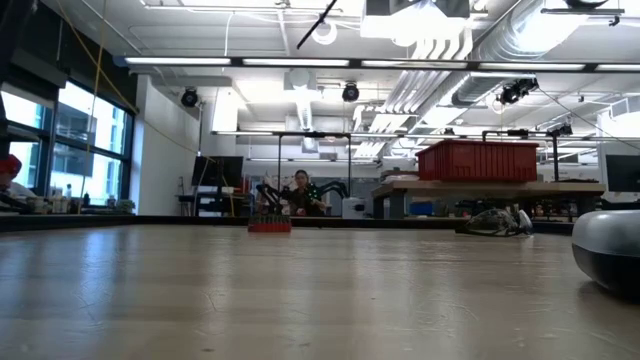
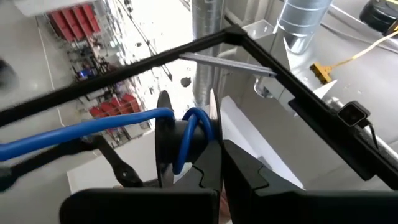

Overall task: Coil cords
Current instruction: Coil the blue wire onto the spool

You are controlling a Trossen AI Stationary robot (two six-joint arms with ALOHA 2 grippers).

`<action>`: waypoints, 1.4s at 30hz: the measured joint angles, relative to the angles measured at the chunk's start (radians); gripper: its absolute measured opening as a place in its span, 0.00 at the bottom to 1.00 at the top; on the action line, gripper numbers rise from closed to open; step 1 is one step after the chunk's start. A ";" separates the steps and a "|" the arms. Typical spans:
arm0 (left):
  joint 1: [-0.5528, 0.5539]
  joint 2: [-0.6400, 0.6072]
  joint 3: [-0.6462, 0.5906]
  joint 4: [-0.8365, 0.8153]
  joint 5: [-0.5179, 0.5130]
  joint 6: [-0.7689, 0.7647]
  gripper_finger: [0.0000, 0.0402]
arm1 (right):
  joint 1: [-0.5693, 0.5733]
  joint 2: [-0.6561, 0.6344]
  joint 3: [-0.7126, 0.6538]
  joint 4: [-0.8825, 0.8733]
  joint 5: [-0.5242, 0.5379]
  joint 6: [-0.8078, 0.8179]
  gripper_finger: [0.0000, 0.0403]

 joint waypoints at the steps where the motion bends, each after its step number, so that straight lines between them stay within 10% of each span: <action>1: 0.008 -0.001 0.000 0.000 0.001 0.006 0.00 | 0.000 -0.001 0.000 0.000 0.000 0.004 0.00; 42: 0.046 0.075 -0.001 0.035 0.088 -0.027 0.00 | 0.086 -0.014 0.001 0.261 -0.042 0.081 0.00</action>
